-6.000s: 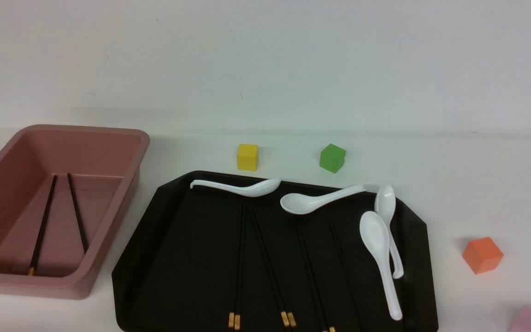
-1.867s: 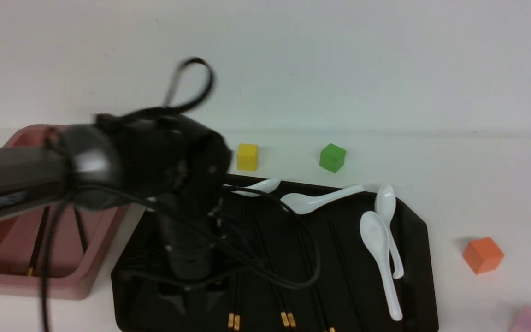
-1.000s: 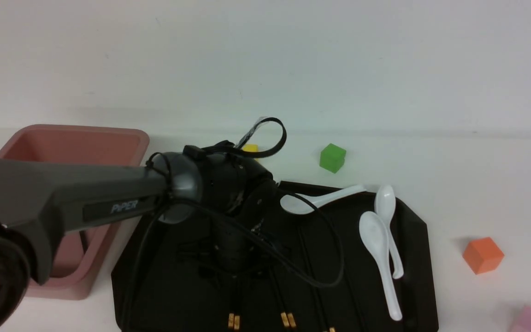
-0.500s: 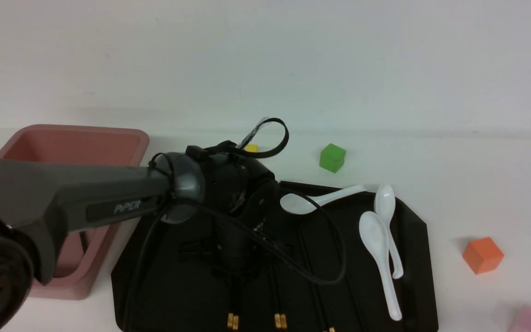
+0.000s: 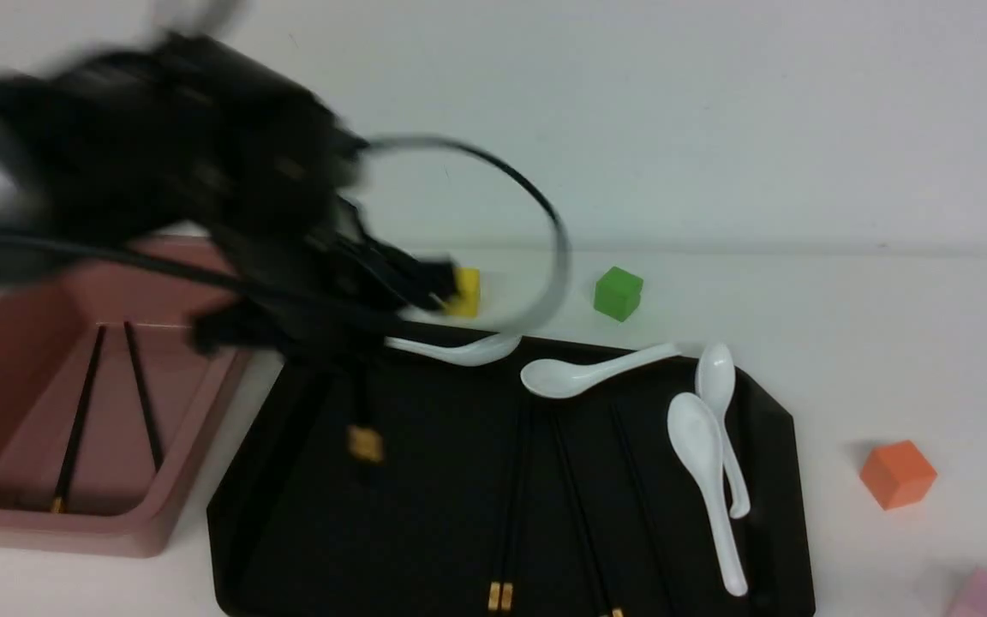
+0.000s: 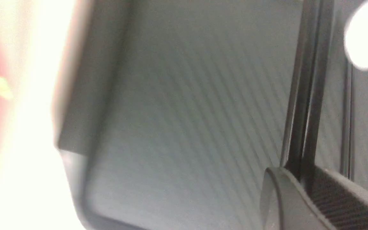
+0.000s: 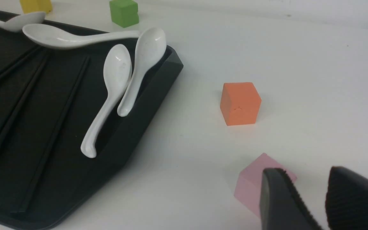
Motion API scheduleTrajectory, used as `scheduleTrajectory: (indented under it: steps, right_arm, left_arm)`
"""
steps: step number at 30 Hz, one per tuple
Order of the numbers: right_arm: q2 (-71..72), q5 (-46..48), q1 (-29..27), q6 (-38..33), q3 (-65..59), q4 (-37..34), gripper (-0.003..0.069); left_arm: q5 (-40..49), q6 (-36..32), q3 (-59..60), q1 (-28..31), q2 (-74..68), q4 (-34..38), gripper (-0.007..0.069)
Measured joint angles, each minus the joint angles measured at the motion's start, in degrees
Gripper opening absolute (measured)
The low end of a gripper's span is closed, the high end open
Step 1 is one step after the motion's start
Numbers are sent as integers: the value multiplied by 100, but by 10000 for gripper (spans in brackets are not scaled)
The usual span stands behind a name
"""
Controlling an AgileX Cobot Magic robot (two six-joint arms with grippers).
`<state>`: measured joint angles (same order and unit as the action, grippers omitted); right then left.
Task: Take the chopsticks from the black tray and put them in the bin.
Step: Use the left arm to put the chopsticks into the lunch box
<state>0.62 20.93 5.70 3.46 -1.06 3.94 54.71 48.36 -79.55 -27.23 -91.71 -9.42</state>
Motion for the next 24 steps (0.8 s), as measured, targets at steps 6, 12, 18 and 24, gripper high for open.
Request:
scheduleTrajectory:
  steps: [6,12,18,24]
  right_arm:
    - [0,0,0,0,0,0,242]
    - [0,0,0,0,0,0,242]
    - [0,0,0,0,0,0,242]
    - [0,0,0,0,0,0,242]
  left_arm:
    - [444,-714,7,1701,234,-24,100]
    - [81,-1099,19,2990,-232,-19,100]
    - [-631,-1376,21,3193,-793,-57,100]
    - [-1077,-1480,21,3186,-1343,-8,173]
